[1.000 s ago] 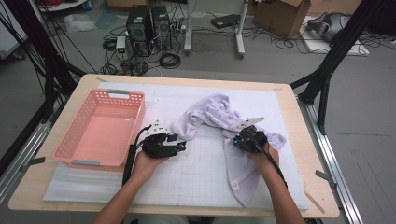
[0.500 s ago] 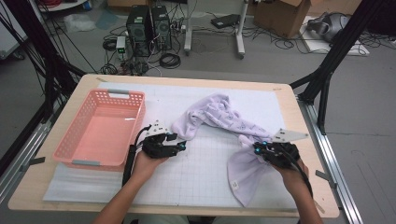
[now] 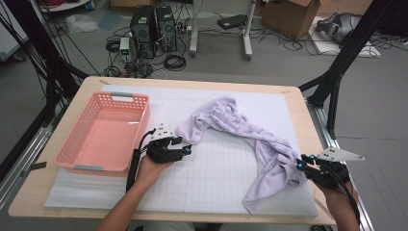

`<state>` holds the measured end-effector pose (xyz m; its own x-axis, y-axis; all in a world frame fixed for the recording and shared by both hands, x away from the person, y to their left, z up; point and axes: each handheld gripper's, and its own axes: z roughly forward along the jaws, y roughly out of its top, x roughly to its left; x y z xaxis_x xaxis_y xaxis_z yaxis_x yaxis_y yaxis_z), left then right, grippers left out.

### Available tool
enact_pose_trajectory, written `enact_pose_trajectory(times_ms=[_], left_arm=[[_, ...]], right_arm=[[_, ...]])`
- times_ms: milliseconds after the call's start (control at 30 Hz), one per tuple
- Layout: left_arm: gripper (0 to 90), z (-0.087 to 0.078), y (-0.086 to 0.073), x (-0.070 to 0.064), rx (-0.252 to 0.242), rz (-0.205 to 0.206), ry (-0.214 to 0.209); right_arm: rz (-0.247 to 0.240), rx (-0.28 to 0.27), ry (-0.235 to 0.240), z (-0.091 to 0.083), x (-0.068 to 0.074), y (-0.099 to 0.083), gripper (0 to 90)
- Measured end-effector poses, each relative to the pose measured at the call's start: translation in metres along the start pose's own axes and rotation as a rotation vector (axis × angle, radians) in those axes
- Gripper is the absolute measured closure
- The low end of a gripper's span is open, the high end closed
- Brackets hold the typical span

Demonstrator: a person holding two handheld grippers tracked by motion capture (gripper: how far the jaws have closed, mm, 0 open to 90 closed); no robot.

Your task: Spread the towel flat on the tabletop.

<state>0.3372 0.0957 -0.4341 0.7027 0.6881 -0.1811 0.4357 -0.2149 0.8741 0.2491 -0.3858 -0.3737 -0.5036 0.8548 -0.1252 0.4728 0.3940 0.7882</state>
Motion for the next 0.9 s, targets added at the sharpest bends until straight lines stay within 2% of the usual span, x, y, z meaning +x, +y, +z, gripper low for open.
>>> enact_pose_trajectory(times_ms=[100,167,233,333,367,400,467,500,533,567,667,700,733,800,833,867,900], left_arm=[[45.9,0.000,0.000,0.000,0.001,0.001,0.000],[46.0,0.000,0.000,0.000,0.003,0.001,-0.001],[46.0,0.000,0.000,0.000,0.004,-0.001,-0.003],[45.9,0.000,0.000,-0.001,0.008,0.004,-0.008],[45.9,0.000,0.000,-0.001,0.008,0.004,-0.008],[46.0,-0.001,0.000,0.000,0.007,0.005,-0.007],[45.9,-0.001,0.000,0.000,0.004,0.000,-0.007],[45.9,-0.001,0.000,0.000,0.004,0.000,-0.007],[45.9,-0.001,0.000,0.000,0.001,-0.001,-0.006],[45.9,-0.001,0.000,0.001,0.000,-0.001,-0.007],[45.9,-0.001,0.000,0.001,0.001,0.000,-0.007],[46.0,-0.002,0.000,0.002,-0.006,-0.008,-0.002],[46.0,-0.002,0.000,0.002,-0.006,-0.008,-0.002],[46.1,-0.003,0.001,0.004,-0.010,-0.014,0.010],[46.2,-0.003,0.000,0.004,-0.013,-0.017,0.012],[46.3,-0.003,0.000,0.005,-0.009,-0.016,0.013],[46.4,-0.003,0.000,0.005,-0.009,-0.019,0.019]], right_arm=[[-0.032,-0.035,0.005,0.006,0.014,0.023,66.2],[-0.049,-0.035,0.030,0.017,0.027,0.036,66.2],[-0.058,-0.002,0.047,0.036,0.038,0.046,66.5],[-0.062,0.083,0.058,0.075,0.049,0.053,66.5],[-0.062,0.083,0.058,0.075,0.049,0.053,66.5],[-0.038,0.140,0.046,0.100,0.052,0.054,65.3],[-0.010,0.189,0.023,0.122,0.051,0.056,61.8],[-0.010,0.189,0.023,0.122,0.051,0.056,61.8],[-0.010,0.236,-0.014,0.138,0.051,0.056,59.5],[-0.007,0.247,-0.022,0.145,0.051,0.056,59.5],[0.010,0.275,-0.024,0.154,0.050,0.056,63.1],[0.006,0.275,-0.027,0.155,0.050,0.057,75.2],[0.005,0.269,-0.018,0.153,0.051,0.057,79.5],[0.031,0.228,0.091,0.149,0.052,0.059,82.1],[0.011,0.219,0.104,0.147,0.058,0.061,82.2],[-0.015,0.202,0.138,0.146,0.063,0.062,82.4],[-0.019,0.187,0.184,0.145,0.070,0.065,82.4]])
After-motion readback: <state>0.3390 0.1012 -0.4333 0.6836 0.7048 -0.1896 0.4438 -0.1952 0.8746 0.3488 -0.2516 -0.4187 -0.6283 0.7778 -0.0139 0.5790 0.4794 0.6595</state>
